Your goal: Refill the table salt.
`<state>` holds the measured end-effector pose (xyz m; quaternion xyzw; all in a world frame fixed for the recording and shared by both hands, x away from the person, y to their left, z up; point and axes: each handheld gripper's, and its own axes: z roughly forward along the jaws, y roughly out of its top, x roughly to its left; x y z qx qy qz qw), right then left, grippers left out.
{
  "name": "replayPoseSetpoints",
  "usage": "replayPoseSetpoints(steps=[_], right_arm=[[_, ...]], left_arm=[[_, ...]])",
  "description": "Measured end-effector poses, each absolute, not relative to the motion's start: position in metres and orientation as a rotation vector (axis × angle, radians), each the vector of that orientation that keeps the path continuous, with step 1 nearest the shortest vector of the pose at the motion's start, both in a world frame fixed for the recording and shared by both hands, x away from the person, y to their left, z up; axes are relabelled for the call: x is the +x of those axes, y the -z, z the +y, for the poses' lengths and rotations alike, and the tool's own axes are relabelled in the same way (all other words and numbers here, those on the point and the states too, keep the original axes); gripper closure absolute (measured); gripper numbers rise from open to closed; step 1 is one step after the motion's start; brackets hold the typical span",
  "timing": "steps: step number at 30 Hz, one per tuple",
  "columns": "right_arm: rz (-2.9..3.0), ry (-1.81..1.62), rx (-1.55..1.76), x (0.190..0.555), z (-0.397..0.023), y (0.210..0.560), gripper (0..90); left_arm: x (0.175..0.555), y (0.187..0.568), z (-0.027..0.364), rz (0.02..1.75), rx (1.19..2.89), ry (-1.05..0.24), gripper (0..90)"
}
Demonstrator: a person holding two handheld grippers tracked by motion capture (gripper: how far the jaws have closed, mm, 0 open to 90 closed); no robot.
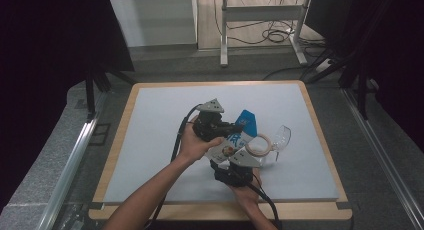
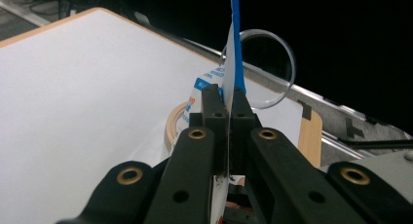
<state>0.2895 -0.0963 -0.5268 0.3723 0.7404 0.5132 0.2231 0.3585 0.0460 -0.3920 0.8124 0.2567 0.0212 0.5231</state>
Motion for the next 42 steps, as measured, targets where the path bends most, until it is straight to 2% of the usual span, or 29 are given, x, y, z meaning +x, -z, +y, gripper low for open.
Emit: replayPoseSetpoints(steps=[14,25,42], right_arm=[[2.02,-1.417,1.049,0.29,-0.096,0.528,32.7],[1.986,-1.38,1.044,0.289,-0.095,0.527,37.4],[1.978,-1.386,1.068,0.29,-0.097,0.527,38.4]], left_arm=[[0.375,0.387,0.035,0.598,2.021,0.004,90.0],[0.374,0.385,0.027,0.607,2.035,-0.013,90.0],[0.372,0.385,0.016,0.615,2.057,-0.032,90.0]])
